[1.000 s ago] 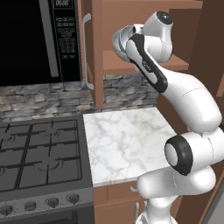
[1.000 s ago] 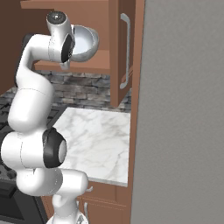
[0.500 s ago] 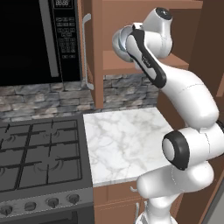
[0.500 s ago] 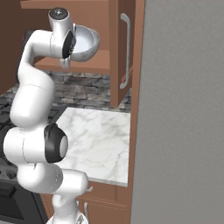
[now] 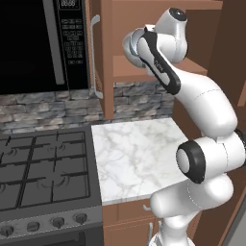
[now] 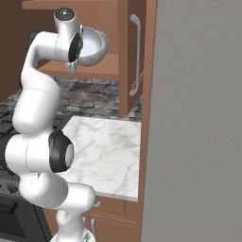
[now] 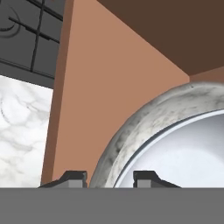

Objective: Pick up the bowls on the counter and stack them on top of one another in the open cabinet. Place the smaller bowl on top of the larger bowl.

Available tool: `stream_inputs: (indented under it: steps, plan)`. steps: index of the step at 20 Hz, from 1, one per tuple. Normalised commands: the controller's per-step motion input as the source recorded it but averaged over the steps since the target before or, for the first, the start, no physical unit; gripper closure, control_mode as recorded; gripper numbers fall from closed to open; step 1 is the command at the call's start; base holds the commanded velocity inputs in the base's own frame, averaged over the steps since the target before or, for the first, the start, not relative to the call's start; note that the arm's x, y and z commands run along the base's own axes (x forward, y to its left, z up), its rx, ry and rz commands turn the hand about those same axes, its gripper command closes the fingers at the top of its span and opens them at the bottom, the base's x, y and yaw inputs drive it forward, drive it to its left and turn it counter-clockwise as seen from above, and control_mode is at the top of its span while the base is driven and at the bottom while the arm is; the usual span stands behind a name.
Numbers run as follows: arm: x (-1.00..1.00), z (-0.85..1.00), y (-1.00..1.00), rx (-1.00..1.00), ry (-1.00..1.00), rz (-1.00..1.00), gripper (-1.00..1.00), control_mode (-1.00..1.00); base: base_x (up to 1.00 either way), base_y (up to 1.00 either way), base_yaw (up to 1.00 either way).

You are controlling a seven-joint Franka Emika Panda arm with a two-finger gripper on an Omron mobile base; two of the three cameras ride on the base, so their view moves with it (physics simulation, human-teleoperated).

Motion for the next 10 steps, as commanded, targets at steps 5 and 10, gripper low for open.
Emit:
stream_inputs:
  steps: [5,10]
  plan:
    - [0.03,0.00,0.00,0.00,0.00,0.00,-1.00,-1.00,0.00,0.00,0.00]
    - [0.07,0.04,0.00,0.00,-0.01,0.00,-1.00,-1.00,0.00,0.00,0.00]
